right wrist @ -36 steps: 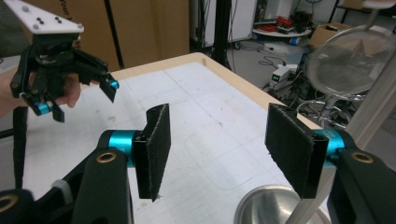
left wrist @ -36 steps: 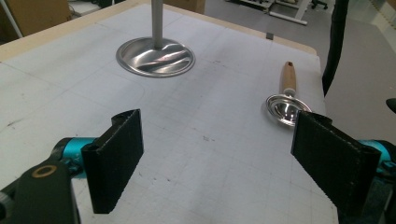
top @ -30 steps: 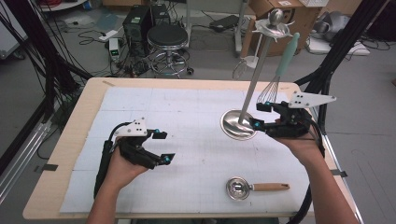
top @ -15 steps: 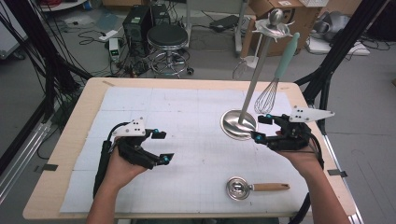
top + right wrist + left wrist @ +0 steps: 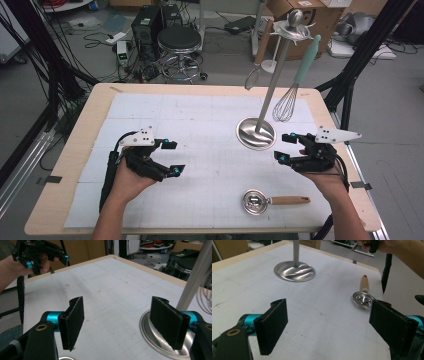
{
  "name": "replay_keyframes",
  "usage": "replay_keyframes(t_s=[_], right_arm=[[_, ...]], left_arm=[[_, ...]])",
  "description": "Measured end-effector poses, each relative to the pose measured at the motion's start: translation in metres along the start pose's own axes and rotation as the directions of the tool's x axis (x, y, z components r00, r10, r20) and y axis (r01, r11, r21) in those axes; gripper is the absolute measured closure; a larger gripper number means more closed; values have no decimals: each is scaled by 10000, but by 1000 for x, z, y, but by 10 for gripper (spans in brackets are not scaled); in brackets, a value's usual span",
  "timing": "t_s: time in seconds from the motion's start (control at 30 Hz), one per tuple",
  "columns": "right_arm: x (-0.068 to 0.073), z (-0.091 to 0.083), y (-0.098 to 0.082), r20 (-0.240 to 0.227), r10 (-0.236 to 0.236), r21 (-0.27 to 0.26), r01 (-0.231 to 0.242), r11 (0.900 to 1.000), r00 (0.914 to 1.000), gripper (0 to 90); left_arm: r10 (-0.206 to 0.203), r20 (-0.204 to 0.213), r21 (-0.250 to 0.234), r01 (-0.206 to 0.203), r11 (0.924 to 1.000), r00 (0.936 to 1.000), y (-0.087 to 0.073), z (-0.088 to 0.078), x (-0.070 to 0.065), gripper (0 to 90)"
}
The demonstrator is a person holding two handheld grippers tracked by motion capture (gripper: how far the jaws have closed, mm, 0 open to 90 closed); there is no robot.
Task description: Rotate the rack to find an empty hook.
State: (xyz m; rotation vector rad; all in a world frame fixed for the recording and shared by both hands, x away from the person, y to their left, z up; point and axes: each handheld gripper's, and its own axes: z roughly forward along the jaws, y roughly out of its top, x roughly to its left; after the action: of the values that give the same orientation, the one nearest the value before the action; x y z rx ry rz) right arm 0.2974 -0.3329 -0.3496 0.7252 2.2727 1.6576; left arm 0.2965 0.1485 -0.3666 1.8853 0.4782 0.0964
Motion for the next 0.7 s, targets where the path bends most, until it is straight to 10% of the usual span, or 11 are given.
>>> replay_keyframes(t_s=[0.7], right_arm=[[1,8,-27,-77,433,270,-431,9987,9990,197]], left_arm=[[-116,-12,-29,116,9999,9999,-7,-4,4,103]])
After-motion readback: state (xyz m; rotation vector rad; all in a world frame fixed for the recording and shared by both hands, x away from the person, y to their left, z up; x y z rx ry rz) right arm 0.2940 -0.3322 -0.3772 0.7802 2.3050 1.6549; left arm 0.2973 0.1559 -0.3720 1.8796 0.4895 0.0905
